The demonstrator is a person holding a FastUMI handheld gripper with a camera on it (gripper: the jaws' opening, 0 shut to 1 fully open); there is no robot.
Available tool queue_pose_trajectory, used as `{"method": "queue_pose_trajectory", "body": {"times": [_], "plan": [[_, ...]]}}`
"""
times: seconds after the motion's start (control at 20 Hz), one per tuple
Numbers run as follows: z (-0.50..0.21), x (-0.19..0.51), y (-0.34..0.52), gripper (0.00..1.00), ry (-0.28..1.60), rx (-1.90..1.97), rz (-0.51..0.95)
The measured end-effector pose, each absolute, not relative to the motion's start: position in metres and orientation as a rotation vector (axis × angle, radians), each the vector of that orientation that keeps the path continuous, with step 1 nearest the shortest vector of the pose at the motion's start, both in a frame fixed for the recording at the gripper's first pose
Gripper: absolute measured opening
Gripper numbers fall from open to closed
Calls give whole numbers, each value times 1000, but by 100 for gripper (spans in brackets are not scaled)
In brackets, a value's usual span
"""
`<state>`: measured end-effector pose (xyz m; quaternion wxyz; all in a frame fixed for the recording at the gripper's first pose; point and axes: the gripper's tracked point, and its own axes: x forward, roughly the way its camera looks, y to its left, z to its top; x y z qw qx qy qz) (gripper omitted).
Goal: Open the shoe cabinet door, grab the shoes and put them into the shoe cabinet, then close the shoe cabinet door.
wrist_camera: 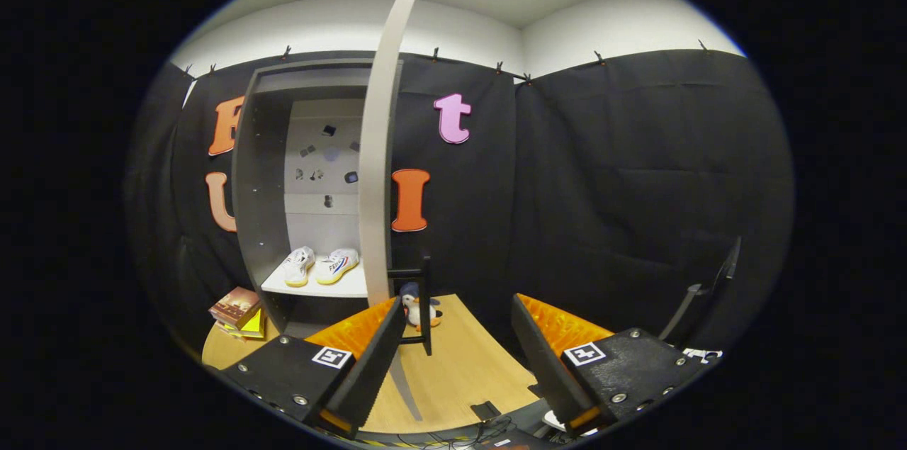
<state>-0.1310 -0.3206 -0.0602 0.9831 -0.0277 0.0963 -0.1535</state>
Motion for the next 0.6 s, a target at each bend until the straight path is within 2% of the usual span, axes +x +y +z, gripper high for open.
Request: {"method": "queue_pose_trajectory", "body": {"times": [0.1, 0.3, 0.6], "plan": [[-68, -127, -309, 93, 212, -52, -267], [-64, -128, -298, 89, 200, -112, -270], [-70, -124, -229, 88, 204, -47, -128]]}}
